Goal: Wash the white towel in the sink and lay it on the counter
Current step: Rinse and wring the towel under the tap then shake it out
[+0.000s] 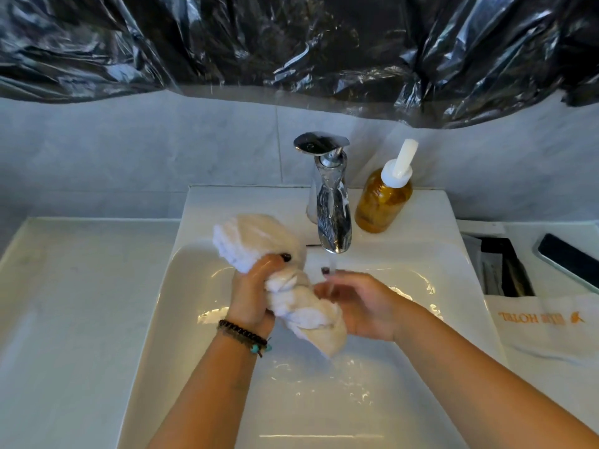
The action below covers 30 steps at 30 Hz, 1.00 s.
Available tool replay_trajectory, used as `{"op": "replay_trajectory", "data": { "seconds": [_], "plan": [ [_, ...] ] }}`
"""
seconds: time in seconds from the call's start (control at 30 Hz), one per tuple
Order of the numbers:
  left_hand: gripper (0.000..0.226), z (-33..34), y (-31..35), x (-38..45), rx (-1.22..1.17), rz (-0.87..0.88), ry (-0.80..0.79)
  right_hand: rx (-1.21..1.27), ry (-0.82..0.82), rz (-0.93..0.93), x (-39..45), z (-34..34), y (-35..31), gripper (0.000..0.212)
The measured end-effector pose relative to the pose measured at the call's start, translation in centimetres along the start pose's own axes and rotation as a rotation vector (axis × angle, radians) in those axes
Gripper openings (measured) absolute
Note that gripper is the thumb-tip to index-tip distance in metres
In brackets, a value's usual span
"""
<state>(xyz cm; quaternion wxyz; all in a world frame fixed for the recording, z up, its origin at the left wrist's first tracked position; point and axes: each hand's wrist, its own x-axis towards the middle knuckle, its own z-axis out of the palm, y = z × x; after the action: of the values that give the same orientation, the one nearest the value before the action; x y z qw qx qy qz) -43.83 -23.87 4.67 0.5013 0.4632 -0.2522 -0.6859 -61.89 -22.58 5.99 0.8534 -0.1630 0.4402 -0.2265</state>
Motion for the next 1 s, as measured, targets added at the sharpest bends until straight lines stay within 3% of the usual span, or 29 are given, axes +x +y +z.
{"op": "replay_trajectory", "data": {
  "seconds": [0.1, 0.2, 0.3, 0.37, 0.53, 0.63, 0.73, 0.87, 0.93, 1.0],
  "plan": [
    [0.044, -2.2, 0.1, -0.6, -0.020, -0.033, 0.073, 0.257, 0.285, -0.114, 1.3, 1.5, -0.9, 0.025],
    [0.024, -3.5, -0.2, -1.4, -0.001, -0.056, 0.161, 0.427, 0.258, -0.171, 2.6, 4.6, -1.7, 0.021],
    [0.042, -3.7, -0.7, -2.0, -0.009, -0.110, 0.141, 0.459, 0.219, -0.222, 3.8, 6.6, -1.8, 0.020],
    [0.043, -3.5, -0.6, -2.4, -0.034, -0.139, 0.161, 0.407, 0.305, -0.262, 3.8, 6.9, -1.6, 0.019],
    [0.028, -1.7, -0.1, -3.0, -0.214, -0.242, -0.064, -0.147, 0.830, -0.394, -0.7, 5.6, -2.2, 0.027],
    [0.026, 0.3, -0.1, -3.7, -0.351, -0.258, -0.167, -0.424, 1.030, -0.782, -3.5, 5.2, -3.8, 0.023],
    [0.035, 1.7, -0.4, -3.8, -0.484, -0.233, -0.236, -0.703, 0.972, -1.148, -4.9, 6.6, -5.8, 0.026],
    [0.098, 3.7, 0.2, -3.3, -0.628, -0.018, -0.514, -1.285, 0.878, -1.314, -5.0, 8.2, -9.5, 0.041],
    [0.091, 4.0, 0.0, -3.2, -0.589, -0.011, -0.543, -1.451, 0.808, -1.270, -4.7, 8.5, -10.4, 0.045],
    [0.068, 4.1, -0.8, -2.5, -0.510, -0.187, -0.469, -1.503, 0.739, -1.186, -4.6, 8.3, -10.3, 0.046]
  ]
}}
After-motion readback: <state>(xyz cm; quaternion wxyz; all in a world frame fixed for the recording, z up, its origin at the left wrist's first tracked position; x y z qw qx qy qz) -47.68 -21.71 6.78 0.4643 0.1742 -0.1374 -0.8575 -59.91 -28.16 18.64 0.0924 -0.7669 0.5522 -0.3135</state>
